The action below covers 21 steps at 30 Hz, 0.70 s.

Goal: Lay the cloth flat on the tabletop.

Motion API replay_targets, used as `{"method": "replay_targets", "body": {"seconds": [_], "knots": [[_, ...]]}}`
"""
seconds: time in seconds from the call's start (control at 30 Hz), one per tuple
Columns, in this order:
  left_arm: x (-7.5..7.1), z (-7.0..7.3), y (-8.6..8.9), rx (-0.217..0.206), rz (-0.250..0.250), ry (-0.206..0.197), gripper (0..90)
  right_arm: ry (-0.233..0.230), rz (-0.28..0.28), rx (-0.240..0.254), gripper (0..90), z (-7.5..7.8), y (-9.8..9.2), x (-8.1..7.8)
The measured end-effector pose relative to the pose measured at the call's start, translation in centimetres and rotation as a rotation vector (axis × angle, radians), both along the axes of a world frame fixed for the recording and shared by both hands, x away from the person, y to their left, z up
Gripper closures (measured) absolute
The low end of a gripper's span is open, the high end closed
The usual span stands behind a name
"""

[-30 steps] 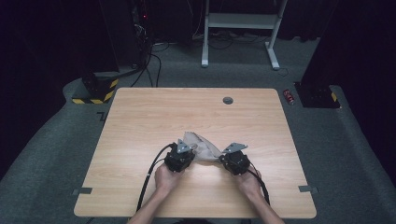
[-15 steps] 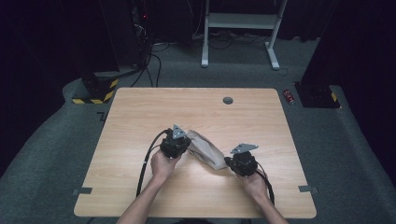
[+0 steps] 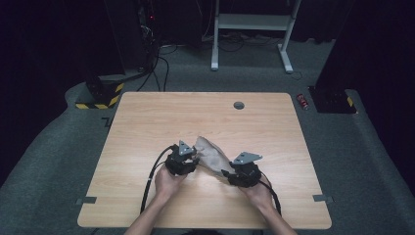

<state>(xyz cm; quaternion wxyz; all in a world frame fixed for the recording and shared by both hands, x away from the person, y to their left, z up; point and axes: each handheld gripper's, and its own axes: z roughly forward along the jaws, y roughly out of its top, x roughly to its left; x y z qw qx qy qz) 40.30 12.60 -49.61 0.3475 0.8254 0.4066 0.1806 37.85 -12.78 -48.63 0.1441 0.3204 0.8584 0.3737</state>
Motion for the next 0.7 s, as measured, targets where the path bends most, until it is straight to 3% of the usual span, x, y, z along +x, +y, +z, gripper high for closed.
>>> {"method": "replay_targets", "body": {"seconds": [0.07, 0.13, 0.2, 0.23, 0.3, 0.33, 0.4, 0.5, 0.6, 0.63, 0.67, 0.7], "knots": [[0.1, -0.1, 0.0, 0.000, -0.008, 0.006, 65.6, 0.000, 0.013, -0.011, 52.5, -0.2, 0.5, 0.0], [0.4, 0.0, -0.2, -0.012, -0.029, 0.008, 80.1, -0.004, 0.031, -0.062, 54.9, -1.0, 1.8, 0.2], [0.6, 0.2, -0.3, -0.018, -0.036, 0.005, 83.7, -0.001, 0.031, -0.080, 57.8, -1.3, 2.1, 0.4], [1.1, 0.7, -0.7, -0.009, -0.051, 0.001, 86.1, 0.018, 0.023, -0.101, 74.5, -1.8, 2.2, 0.9], [1.3, 1.1, -0.9, -0.001, -0.060, -0.011, 86.6, 0.022, 0.017, -0.099, 86.0, -1.8, 2.0, 1.1], [1.8, 2.0, -1.4, 0.001, -0.072, -0.033, 86.7, 0.025, 0.012, -0.080, 88.5, -1.6, 1.7, 1.1], [2.1, 2.7, -1.7, 0.003, -0.080, -0.041, 86.8, 0.025, 0.007, -0.067, 88.8, -1.4, 1.5, 1.0], [2.8, 4.2, -2.5, 0.016, -0.090, -0.090, 86.5, 0.012, -0.006, 0.003, 88.9, 0.0, 0.1, 0.6], [3.3, 4.1, -3.1, 0.049, -0.087, -0.097, 83.4, 0.018, -0.013, 0.023, 88.9, 0.3, -0.3, 0.6], [3.7, 3.2, -3.6, 0.078, -0.055, -0.078, 79.0, 0.038, -0.030, 0.030, 88.7, 0.2, -0.6, 0.9], [3.7, 3.2, -3.6, 0.078, -0.055, -0.078, 74.1, 0.038, -0.030, 0.030, 88.7, 0.2, -0.6, 0.9], [3.6, 2.7, -3.7, 0.083, -0.049, -0.069, 69.2, 0.070, -0.043, 0.021, 87.4, -0.5, -0.8, 1.3]]}}
